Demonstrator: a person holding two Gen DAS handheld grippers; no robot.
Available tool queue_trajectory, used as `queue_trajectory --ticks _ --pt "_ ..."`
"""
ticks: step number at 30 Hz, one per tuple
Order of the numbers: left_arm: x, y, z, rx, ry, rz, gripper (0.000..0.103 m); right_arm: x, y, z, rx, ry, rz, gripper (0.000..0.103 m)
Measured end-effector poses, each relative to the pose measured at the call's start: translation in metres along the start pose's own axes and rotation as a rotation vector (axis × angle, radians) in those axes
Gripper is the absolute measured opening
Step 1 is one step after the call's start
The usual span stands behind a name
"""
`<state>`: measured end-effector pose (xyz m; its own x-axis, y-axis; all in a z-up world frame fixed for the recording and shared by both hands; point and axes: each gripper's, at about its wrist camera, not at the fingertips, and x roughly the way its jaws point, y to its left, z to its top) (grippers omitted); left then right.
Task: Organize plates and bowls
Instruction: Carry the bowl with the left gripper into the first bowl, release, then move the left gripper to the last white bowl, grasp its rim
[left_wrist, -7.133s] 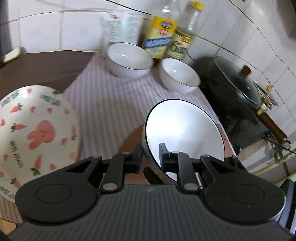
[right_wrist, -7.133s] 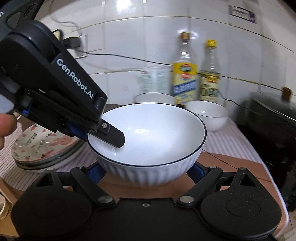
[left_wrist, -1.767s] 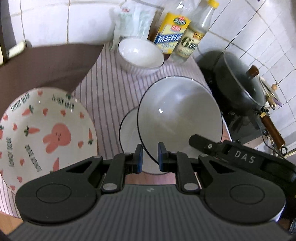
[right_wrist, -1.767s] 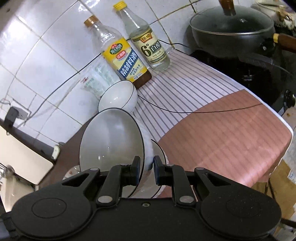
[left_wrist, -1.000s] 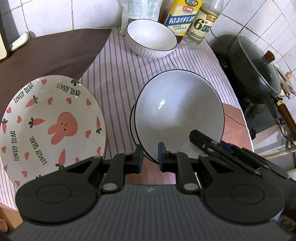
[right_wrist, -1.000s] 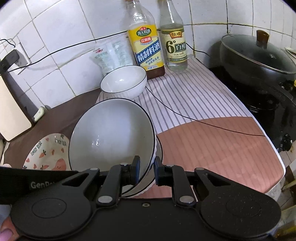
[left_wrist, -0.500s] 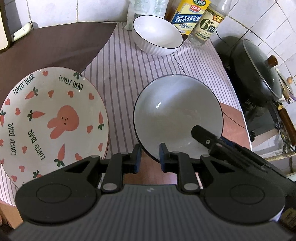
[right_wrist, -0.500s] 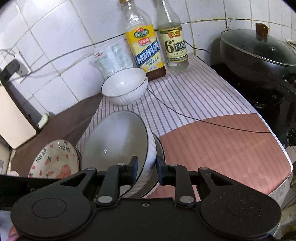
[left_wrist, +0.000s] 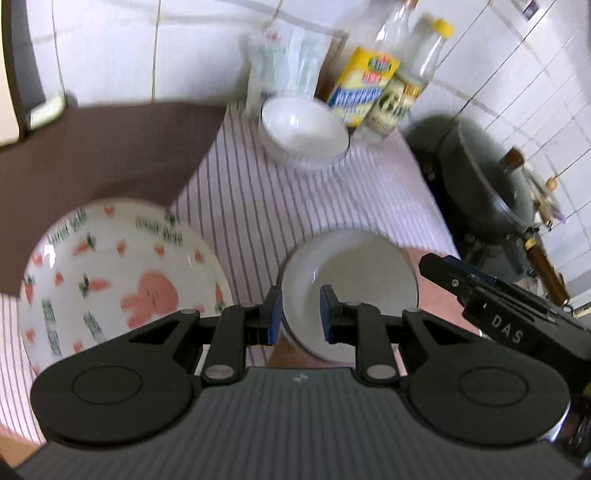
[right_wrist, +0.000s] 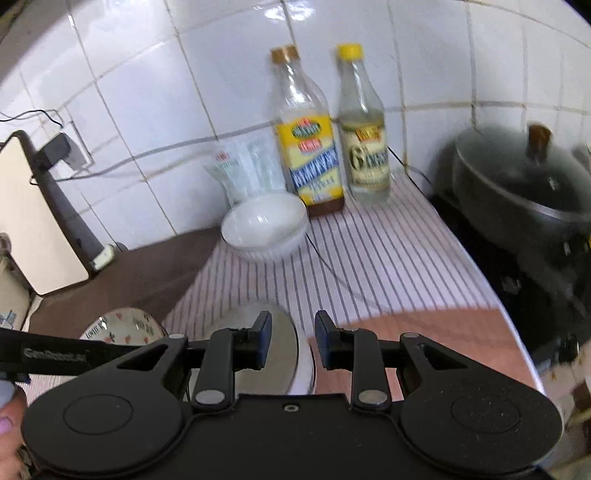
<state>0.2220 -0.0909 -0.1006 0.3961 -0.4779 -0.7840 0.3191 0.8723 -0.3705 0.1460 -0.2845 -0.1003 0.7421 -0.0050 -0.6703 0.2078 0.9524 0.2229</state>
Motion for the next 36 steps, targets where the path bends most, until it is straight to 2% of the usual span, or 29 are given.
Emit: queue_trajectory --ticks 4,7,12,15,21,24,28,32,36 --pt "-0.013 0.004 0.026 0.007 -0.066 0.022 0.021 0.009 -0.002 0.027 -0.028 -0.014 0.032 0.031" --pt "-0.023 0.002 0.050 0.008 -0.112 0.011 0.023 0.022 -0.005 0.049 -0.018 -0.010 0.069 0.031" --pt "-0.016 -0.003 0.082 0.043 -0.151 0.037 0.028 0.054 -0.011 0.076 0.031 0.054 0.109 0.033" --pt "-0.002 0.000 0.096 0.046 -0.153 0.047 0.031 0.080 -0.019 0.085 0.099 0.098 0.134 0.034" --pt "0.042 0.013 0.115 0.017 -0.154 0.062 0.037 0.127 -0.025 0.093 0.141 0.159 0.084 0.034" --pt "0.066 0.021 0.121 -0.001 -0.118 0.052 0.038 0.149 -0.031 0.093 0.186 0.203 0.068 0.034" --pt "0.098 0.030 0.127 -0.016 -0.083 0.061 0.038 0.170 -0.037 0.092 0.219 0.227 0.000 0.034" --pt "0.124 0.039 0.129 -0.038 -0.052 0.075 0.038 0.184 -0.046 0.089 0.288 0.248 0.020 0.034" --pt "0.136 0.043 0.127 -0.023 -0.053 0.021 0.039 0.190 -0.047 0.089 0.280 0.229 0.019 0.034"
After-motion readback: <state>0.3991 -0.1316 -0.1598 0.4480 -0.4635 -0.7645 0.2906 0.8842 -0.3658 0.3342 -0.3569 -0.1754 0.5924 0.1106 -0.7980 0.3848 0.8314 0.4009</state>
